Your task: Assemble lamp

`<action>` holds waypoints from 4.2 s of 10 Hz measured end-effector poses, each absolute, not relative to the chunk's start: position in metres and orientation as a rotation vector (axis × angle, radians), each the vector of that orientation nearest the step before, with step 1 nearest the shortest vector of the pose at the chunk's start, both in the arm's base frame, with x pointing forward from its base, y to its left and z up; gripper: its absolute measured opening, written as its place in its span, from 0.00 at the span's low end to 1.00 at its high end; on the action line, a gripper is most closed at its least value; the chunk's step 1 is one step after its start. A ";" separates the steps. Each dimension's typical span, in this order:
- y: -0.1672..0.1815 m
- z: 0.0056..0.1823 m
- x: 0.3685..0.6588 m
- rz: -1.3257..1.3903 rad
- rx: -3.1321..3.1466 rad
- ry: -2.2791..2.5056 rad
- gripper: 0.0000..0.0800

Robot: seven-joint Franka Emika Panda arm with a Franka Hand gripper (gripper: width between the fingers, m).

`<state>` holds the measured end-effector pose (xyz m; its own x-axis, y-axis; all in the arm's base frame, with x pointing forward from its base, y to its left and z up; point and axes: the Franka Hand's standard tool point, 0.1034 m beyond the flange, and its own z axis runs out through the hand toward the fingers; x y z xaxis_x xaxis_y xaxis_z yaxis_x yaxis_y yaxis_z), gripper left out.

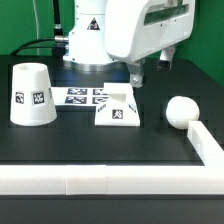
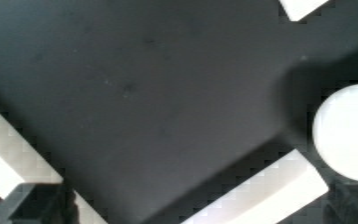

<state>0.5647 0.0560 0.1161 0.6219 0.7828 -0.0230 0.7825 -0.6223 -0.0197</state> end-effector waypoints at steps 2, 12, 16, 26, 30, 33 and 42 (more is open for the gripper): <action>0.056 0.116 0.565 0.046 -2.822 -1.362 0.87; 0.013 0.105 0.497 0.039 -2.872 -1.298 0.87; 0.013 0.105 0.496 0.039 -2.989 -0.999 0.87; 0.018 0.085 0.461 0.055 -3.105 0.089 0.87; 0.019 0.064 0.440 0.020 -3.105 -0.002 0.87; 0.020 0.050 0.435 0.039 -3.103 -0.021 0.87; 0.021 0.042 0.430 0.063 -3.102 -0.025 0.67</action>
Offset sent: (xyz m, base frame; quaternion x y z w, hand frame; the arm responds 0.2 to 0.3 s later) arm 0.0000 0.0000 0.0000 0.0000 0.0000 0.0000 1.0000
